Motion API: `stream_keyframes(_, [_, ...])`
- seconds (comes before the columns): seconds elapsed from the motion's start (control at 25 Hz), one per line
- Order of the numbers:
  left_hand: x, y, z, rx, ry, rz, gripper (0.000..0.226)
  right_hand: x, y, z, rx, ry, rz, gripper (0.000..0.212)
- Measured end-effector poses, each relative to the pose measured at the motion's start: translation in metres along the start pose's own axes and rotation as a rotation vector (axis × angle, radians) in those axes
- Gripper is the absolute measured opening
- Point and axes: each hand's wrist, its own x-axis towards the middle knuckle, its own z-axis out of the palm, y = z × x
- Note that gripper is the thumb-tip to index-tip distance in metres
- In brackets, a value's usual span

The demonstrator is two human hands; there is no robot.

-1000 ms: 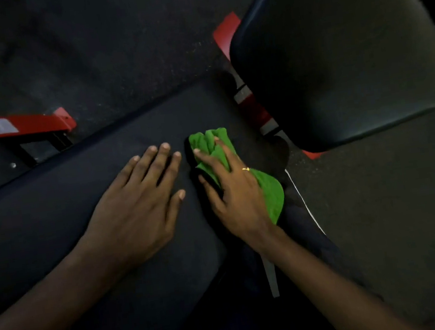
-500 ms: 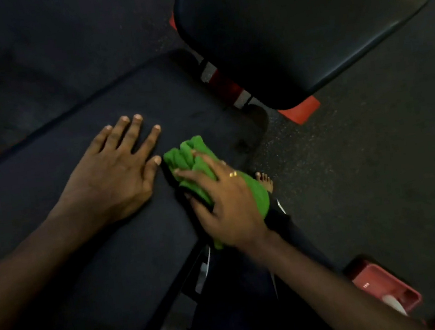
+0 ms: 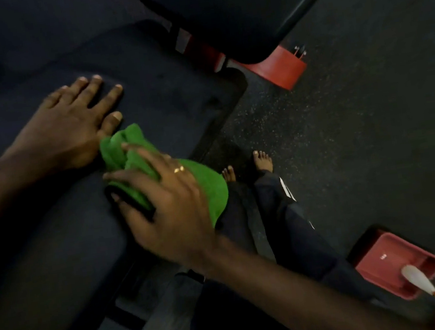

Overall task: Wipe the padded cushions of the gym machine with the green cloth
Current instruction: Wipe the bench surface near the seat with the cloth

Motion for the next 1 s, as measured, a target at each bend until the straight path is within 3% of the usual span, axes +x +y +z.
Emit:
stream_keyframes(0.12, [0.001, 0.001, 0.001, 0.002, -0.005, 0.003, 0.080, 0.000, 0.027, 0.002, 0.007, 0.090, -0.065, 0.033])
stream_keyframes(0.28, [0.006, 0.001, 0.002, 0.026, -0.025, -0.029, 0.071, 0.040, 0.091, -0.008, -0.002, 0.310, 0.179, 0.023])
stream_keyframes(0.48, [0.010, 0.000, -0.002, 0.053, -0.044, -0.009, 0.062, 0.056, 0.107, -0.018, -0.008, 0.418, 0.290, 0.021])
stream_keyframes(0.56, [0.013, 0.001, -0.003, 0.052, -0.056, -0.033, 0.062, 0.034, 0.077, -0.008, -0.001, 0.412, 0.228, 0.021])
stream_keyframes(0.72, [0.014, 0.001, 0.001, 0.042, -0.044, -0.048, 0.062, -0.019, 0.037, 0.012, -0.041, 0.204, 0.052, 0.035])
stream_keyframes(0.88, [0.006, 0.009, -0.011, -0.069, 0.012, 0.006, 0.059, 0.026, 0.101, -0.005, -0.177, 0.196, 0.186, 0.045])
stream_keyframes(1.0, [-0.002, 0.030, -0.016, -0.198, 0.092, 0.102, 0.065, 0.057, 0.138, -0.018, -0.052, 0.313, 0.303, 0.043])
